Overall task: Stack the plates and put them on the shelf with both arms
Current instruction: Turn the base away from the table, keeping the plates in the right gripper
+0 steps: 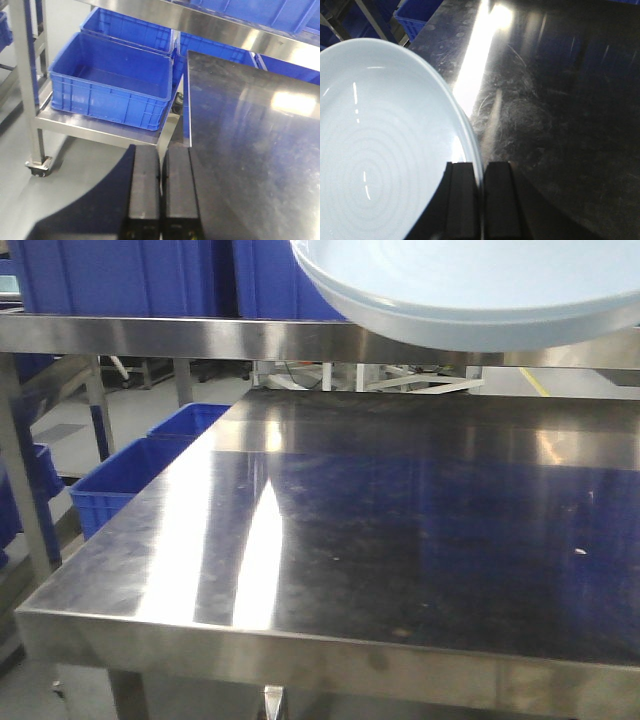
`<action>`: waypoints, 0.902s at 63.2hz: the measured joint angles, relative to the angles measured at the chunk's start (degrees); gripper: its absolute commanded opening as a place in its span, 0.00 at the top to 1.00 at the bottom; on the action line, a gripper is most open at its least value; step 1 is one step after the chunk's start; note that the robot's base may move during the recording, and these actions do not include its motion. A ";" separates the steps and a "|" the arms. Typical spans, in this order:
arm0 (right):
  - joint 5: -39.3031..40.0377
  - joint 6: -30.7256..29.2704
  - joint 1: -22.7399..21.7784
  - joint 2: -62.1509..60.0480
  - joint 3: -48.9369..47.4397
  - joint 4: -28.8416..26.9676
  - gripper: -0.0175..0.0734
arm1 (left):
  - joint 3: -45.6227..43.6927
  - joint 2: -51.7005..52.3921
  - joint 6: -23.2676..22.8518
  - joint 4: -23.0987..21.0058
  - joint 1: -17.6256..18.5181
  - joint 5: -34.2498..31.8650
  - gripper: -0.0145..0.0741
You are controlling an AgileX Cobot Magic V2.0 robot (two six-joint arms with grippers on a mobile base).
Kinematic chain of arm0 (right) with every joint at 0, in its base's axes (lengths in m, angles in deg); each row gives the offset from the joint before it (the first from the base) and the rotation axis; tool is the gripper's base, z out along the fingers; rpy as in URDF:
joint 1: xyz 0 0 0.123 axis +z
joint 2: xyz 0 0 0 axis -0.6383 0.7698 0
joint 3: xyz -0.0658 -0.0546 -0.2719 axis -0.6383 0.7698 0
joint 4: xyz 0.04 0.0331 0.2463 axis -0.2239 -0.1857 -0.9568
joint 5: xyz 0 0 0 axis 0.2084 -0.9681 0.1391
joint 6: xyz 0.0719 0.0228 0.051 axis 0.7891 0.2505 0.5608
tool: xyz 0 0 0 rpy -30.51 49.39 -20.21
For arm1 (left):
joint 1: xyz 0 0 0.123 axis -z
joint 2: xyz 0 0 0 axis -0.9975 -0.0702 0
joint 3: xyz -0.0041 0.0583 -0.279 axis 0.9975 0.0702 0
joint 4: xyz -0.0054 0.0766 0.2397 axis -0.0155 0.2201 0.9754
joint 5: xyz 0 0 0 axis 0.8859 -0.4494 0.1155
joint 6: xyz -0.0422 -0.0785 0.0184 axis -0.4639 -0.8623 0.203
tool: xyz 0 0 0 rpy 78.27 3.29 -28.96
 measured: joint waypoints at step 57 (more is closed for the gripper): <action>0.00 0.00 0.00 0.00 0.00 0.00 0.76 | 0.00 0.00 0.00 0.00 0.00 0.00 0.74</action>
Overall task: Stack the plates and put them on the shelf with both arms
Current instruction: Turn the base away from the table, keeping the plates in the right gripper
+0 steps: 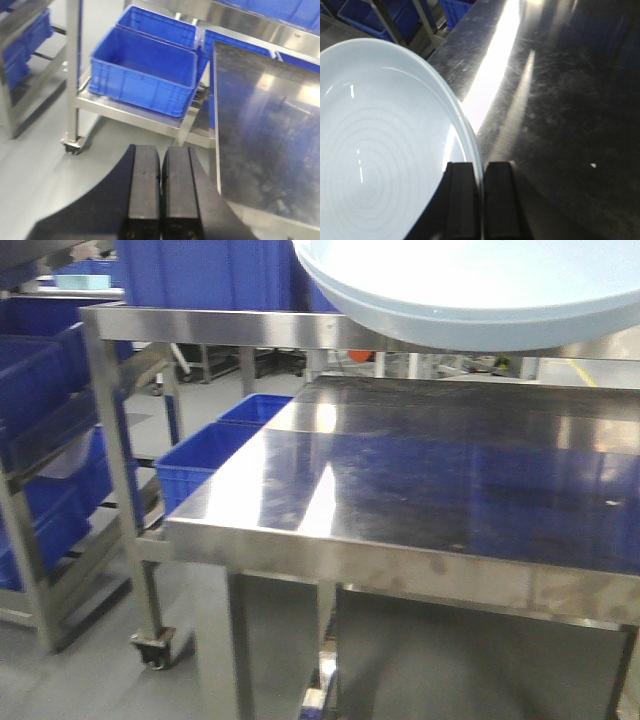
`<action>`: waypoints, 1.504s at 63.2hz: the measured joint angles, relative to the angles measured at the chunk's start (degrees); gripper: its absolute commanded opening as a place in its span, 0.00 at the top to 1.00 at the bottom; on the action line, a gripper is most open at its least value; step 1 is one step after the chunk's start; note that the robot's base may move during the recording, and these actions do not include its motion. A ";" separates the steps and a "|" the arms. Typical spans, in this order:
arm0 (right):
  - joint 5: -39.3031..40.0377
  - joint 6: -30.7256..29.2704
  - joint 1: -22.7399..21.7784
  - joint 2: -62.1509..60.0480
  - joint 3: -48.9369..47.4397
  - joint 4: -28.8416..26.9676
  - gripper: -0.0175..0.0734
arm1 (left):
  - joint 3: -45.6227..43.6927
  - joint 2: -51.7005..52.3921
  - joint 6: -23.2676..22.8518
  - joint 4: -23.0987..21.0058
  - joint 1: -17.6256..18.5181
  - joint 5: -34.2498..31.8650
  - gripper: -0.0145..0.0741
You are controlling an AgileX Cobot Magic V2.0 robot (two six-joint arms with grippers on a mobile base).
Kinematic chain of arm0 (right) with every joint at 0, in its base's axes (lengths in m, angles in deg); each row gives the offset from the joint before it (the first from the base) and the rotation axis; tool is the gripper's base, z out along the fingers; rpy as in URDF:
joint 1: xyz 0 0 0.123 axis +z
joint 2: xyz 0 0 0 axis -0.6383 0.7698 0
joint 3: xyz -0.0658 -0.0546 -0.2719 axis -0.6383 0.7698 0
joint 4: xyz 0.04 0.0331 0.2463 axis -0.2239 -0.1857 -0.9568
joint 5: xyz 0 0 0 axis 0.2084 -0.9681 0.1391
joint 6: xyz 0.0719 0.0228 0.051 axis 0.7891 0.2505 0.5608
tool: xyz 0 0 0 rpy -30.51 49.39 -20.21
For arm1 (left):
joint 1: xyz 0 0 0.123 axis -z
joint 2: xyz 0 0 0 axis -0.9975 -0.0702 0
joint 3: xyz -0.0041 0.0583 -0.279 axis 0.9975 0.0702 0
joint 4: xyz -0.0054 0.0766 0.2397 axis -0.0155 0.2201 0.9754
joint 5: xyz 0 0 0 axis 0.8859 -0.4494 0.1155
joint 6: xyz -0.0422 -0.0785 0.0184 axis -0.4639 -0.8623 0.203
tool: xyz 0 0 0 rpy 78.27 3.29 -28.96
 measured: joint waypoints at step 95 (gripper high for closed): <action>0.00 0.00 0.00 0.00 0.10 -0.10 0.76 | 0.00 0.09 0.00 0.00 0.00 0.00 0.74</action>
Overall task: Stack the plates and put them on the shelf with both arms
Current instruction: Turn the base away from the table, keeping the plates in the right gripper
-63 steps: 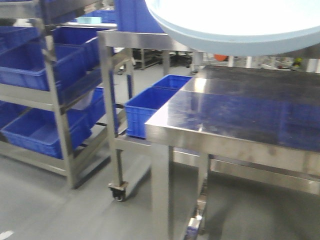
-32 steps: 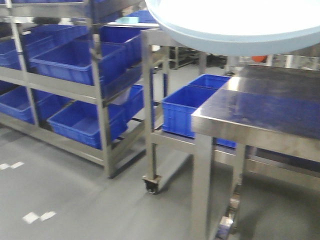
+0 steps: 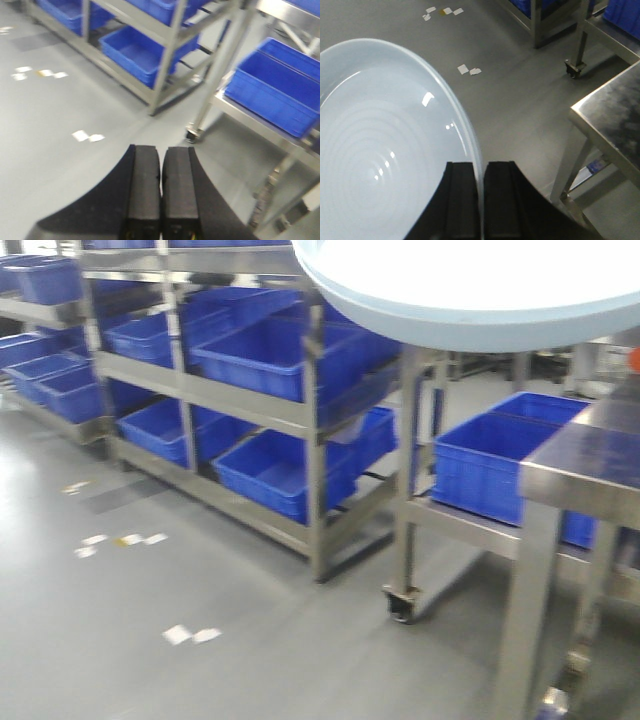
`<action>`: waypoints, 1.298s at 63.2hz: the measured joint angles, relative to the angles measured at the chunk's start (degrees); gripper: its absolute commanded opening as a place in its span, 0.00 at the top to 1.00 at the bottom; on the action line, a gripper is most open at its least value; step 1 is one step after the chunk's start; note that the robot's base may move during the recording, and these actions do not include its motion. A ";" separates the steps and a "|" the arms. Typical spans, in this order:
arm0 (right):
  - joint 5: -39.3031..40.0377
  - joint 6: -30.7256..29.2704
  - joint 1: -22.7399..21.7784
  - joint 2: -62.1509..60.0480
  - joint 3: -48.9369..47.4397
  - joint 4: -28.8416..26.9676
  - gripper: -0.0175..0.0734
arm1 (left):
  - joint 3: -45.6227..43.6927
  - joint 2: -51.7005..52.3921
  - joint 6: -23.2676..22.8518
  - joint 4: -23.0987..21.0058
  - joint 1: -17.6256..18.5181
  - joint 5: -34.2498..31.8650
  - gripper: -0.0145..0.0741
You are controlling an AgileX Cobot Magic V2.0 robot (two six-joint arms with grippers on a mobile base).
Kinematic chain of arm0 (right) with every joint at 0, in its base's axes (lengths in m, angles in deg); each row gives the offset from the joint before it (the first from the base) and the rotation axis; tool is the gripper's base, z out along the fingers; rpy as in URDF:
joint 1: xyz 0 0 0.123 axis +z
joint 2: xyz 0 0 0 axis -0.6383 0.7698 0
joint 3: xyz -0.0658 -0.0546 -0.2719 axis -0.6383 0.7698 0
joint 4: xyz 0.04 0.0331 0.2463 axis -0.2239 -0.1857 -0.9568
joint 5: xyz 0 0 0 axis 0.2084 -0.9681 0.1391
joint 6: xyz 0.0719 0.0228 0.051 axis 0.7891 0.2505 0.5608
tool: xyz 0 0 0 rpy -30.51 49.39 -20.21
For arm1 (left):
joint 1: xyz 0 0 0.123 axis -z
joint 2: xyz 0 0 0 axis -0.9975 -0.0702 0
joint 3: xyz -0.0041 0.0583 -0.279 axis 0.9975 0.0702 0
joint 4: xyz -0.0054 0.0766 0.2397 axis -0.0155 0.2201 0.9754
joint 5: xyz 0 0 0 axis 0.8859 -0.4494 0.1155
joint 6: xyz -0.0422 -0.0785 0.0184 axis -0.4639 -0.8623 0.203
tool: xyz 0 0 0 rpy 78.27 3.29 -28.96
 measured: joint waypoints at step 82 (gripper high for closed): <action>0.00 0.00 0.00 0.00 0.00 0.00 0.76 | 0.00 0.00 0.00 0.00 0.00 0.00 0.74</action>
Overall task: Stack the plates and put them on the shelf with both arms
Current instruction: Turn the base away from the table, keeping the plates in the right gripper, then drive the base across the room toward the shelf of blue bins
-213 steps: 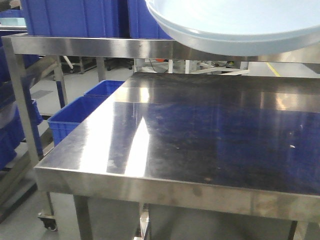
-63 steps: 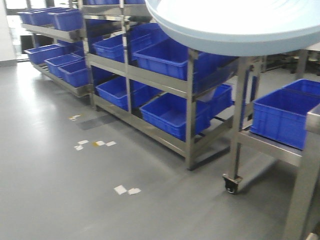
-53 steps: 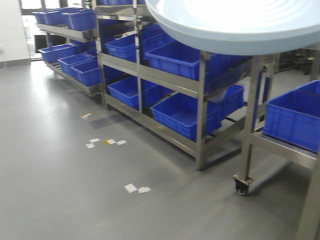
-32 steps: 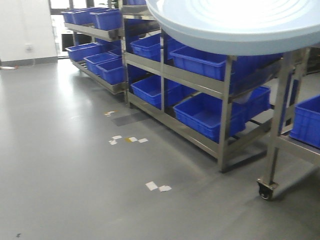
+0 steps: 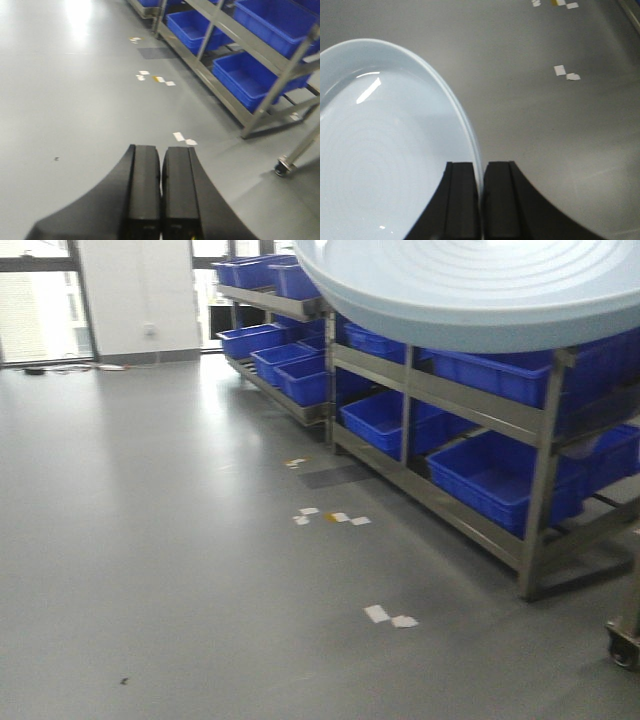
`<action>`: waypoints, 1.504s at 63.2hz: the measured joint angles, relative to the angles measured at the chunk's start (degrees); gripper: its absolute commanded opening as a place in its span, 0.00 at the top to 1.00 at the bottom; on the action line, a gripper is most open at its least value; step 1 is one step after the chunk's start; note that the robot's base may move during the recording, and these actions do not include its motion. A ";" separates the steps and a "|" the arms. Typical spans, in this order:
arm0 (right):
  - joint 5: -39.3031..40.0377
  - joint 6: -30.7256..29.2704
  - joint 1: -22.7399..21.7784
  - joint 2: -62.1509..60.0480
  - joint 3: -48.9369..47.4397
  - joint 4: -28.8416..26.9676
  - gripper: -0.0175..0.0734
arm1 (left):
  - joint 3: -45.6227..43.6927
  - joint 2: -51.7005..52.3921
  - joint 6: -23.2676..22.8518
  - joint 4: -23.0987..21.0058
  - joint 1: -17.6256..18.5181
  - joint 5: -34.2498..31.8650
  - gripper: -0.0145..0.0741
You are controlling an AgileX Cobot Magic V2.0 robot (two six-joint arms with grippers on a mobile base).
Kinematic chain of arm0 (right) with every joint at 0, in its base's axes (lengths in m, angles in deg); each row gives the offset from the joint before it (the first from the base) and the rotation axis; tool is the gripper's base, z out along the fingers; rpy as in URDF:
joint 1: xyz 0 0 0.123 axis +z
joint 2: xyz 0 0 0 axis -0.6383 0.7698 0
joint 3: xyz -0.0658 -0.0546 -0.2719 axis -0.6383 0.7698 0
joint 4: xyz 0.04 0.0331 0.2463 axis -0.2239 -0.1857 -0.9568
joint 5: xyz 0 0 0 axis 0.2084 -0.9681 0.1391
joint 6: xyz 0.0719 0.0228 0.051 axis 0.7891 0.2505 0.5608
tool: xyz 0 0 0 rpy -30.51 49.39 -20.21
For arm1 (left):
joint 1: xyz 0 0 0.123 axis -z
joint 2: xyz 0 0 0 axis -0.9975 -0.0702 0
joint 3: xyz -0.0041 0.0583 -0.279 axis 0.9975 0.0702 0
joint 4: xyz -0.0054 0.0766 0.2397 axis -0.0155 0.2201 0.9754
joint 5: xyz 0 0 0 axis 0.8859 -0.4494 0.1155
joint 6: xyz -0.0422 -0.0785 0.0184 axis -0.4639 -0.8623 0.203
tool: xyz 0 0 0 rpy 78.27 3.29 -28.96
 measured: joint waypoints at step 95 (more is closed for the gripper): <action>-0.05 0.00 0.00 0.00 0.00 0.00 0.76 | 0.00 0.00 0.00 0.00 0.00 0.00 0.74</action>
